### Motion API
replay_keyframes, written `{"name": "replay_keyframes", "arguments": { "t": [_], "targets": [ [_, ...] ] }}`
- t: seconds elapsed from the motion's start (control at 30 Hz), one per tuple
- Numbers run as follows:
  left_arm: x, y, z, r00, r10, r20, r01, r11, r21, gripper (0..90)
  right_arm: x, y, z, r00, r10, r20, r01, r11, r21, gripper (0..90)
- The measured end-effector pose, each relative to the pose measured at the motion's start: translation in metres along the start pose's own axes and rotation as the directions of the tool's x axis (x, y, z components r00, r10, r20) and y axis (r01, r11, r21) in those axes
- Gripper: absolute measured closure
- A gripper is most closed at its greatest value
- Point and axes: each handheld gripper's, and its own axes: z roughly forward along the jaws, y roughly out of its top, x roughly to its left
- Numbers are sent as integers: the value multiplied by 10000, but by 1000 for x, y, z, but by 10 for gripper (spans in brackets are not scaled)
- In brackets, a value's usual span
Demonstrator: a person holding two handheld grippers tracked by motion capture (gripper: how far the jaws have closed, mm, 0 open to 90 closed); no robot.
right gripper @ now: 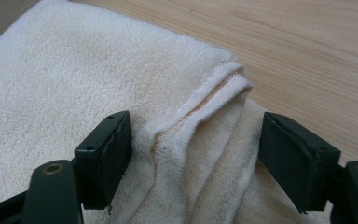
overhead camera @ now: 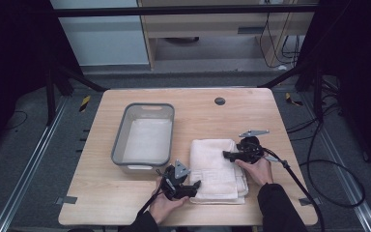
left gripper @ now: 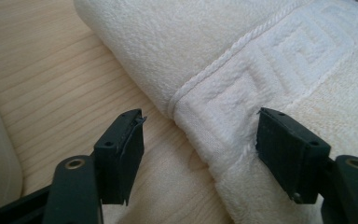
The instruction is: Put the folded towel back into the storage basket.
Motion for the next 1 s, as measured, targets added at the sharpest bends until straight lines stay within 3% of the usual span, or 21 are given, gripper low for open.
{"name": "replay_keyframes", "arguments": {
  "t": [0.3, 0.5, 0.7, 1.0],
  "targets": [
    [5, 0, 5, 9967, -630, 514, 617, 9978, 257, 332, 0, -2, 4, 9989, 330, -327, -324, 9993, 173, 339],
    [5, 1, 6, 9953, -626, 742, 597, 9974, 408, 376, -1, -1, 4, 9964, 536, -652, -519, 9983, 273, 421],
    [3, 4, 5, 9944, -474, 943, 423, 9976, 548, 482, -1, -1, 4, 9907, 872, -1049, -831, 9956, 428, 536],
    [1, 6, 5, 9889, -710, 1304, 616, 9953, 744, 637, 0, 1, 1, 9883, 884, -1239, -845, 9958, 366, 657]
  ]
}}
